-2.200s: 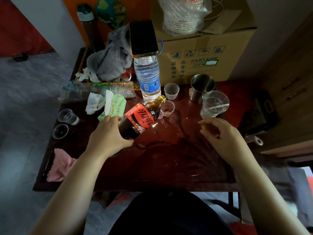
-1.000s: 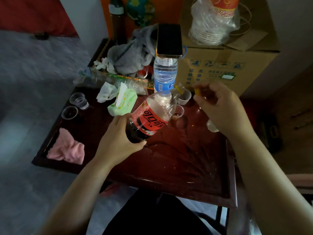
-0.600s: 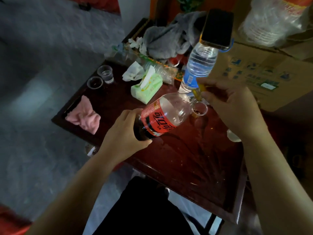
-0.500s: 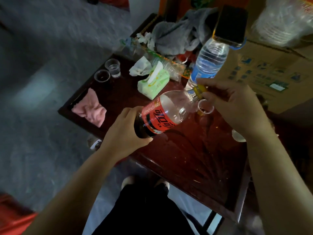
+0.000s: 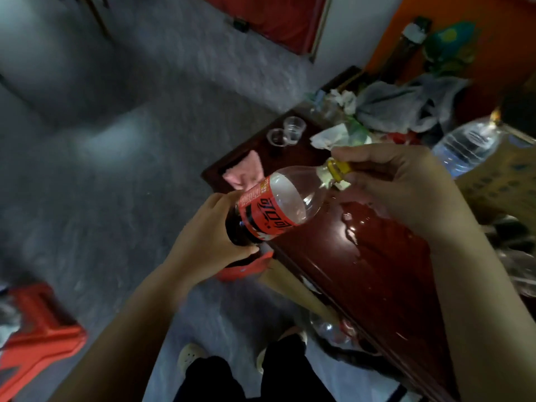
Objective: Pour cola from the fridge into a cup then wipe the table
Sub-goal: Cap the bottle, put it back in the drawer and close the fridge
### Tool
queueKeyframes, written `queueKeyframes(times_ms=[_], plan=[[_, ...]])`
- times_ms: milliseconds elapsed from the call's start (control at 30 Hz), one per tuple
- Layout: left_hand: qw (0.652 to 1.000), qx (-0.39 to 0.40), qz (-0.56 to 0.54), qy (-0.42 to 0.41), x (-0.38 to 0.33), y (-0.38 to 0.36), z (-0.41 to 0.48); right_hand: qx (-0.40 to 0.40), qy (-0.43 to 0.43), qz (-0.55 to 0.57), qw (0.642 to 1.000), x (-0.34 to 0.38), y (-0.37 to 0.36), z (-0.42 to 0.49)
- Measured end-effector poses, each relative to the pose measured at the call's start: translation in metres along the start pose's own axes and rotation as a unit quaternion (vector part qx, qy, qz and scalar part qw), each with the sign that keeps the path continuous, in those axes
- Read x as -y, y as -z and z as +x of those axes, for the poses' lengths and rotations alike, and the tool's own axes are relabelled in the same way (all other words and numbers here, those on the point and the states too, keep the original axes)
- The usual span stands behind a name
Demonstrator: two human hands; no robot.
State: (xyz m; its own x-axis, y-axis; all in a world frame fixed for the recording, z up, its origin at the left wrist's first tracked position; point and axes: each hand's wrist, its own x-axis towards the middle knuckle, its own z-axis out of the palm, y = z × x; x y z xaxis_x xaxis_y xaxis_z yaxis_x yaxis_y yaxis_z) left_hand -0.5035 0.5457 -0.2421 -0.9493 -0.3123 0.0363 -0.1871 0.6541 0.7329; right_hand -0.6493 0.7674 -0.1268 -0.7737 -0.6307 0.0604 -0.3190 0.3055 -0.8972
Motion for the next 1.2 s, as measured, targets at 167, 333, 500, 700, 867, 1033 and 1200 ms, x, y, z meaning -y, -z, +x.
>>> queueKeyframes(times_ms=[167,333,500,700,867,1033,1200], plan=[[1.0,-0.008,0.001,0.025,0.069,0.096,-0.053,0.093,0.07,0.017,0.993,0.062,-0.104,0.028],[0.991,-0.102,0.015,0.079,0.131,0.188,-0.13,0.205,0.165,0.034,0.964,0.128,-0.216,0.05],[0.97,-0.198,0.015,0.142,0.174,0.263,-0.22,0.314,0.278,0.036,0.907,0.199,-0.322,0.063],[0.927,-0.302,-0.041,0.216,0.187,0.316,-0.316,0.444,0.36,0.089,0.816,0.278,-0.432,0.065],[0.885,-0.364,-0.004,0.29,0.168,0.344,-0.376,0.545,0.424,0.111,0.715,0.334,-0.514,0.062],[0.812,-0.453,-0.002,0.368,0.165,0.358,-0.411,0.653,0.438,0.148,0.6,0.381,-0.586,0.067],[0.76,-0.52,-0.035,0.39,0.152,0.374,-0.42,0.708,0.489,0.158,0.484,0.437,-0.636,0.065]])
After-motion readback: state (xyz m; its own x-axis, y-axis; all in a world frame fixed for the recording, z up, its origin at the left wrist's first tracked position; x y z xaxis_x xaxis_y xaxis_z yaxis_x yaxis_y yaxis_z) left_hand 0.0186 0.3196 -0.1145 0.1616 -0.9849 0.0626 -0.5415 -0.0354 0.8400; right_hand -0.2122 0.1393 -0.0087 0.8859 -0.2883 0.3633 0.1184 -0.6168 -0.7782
